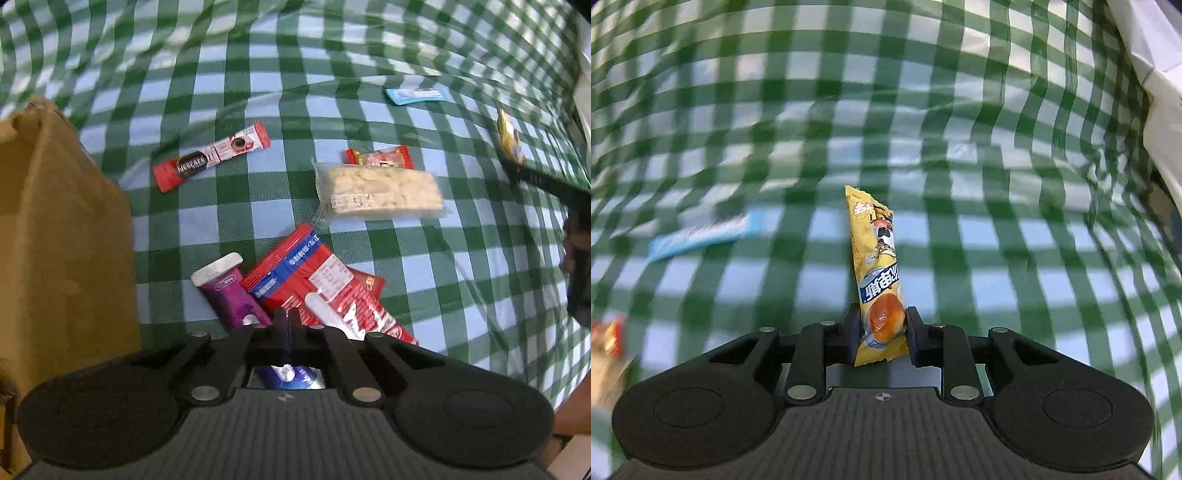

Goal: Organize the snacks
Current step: 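Lift the red wafer pack with the left tool while the right tool carries the yellow bar over the box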

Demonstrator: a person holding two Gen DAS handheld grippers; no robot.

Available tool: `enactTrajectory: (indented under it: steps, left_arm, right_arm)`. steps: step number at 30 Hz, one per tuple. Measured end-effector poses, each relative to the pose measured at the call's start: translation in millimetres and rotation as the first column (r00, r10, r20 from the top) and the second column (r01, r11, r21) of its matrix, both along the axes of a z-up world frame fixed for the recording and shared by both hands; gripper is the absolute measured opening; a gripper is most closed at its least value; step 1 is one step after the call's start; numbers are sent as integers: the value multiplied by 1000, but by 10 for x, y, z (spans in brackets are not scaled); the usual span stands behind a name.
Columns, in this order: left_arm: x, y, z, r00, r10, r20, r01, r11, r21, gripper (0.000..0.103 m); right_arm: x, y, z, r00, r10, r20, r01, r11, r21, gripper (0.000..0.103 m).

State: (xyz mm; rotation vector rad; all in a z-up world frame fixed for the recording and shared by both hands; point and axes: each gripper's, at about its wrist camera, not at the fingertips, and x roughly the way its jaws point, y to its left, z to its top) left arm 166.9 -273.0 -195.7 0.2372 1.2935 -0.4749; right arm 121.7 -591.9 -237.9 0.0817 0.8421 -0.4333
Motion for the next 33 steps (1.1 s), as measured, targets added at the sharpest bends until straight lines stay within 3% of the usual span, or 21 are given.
enactTrajectory:
  steps: [3,5,7,8,10,15,16,18,19,20,21,22,24,27,30,33]
  left_arm:
    - [-50,-6,-12,990,-71,-119,61,994,-91,1]
    - [-84,-106,-58,988,-59,-143,46,995,-92,19]
    - [-37,-218,-114,989,-50,-138,37,994,-101,74]
    - [-15,-291,-144,990,-44,-136,30,995,-98,82]
    - [26,-445,-204,992,-33,-122,24,997,-74,84]
    - [118,-695,-332,991,-13,-131,11,1000,-14,101]
    - [120,-712,-362,992,-14,-128,14,1000,0,102]
    - [96,-719,-431,994,-15,-111,21,998,60,102]
    - [89,-695,-466,995,-7,-104,16,996,87,87]
    - [86,-651,-498,996,5,-86,5,993,115,80]
    - [83,-615,-474,997,5,-75,3,995,97,74]
    - [80,-569,-439,998,6,-65,0,996,86,63]
    - [75,-476,-382,997,7,-72,-3,998,59,49]
    - [11,-286,-235,994,16,-108,-17,1000,-7,15]
    - [-132,-114,37,998,-11,-57,8,998,-66,15]
    - [-220,-25,211,998,-27,-54,21,993,-113,15]
  right_arm:
    - [-369,178,42,999,-45,0,45,997,59,26]
    - [-624,315,41,996,-87,2,86,995,45,27]
    - [-792,427,20,996,-86,-18,87,996,27,27]
    - [-862,462,7,995,-96,-29,97,995,21,28]
    - [-955,459,-2,992,-117,-38,118,992,36,31]
    - [-1012,361,63,984,-176,-7,176,984,35,71]
    - [-994,312,60,984,-179,-8,179,983,34,77]
    - [-901,261,-20,984,-169,-49,172,983,58,76]
    - [-881,241,-69,984,-172,-53,176,982,70,77]
    - [-892,243,-83,985,-171,-28,173,982,72,67]
    - [-910,267,-81,988,-152,-11,152,986,71,57]
    - [-943,321,-72,992,-127,8,126,990,62,29]
    - [-1003,454,-58,996,-94,-1,94,995,28,25]
    - [-1139,600,-22,996,-92,-5,92,995,46,25]
    - [-1309,753,73,994,-110,18,109,992,58,25]
    - [-1483,1009,257,992,-105,77,101,993,58,25]
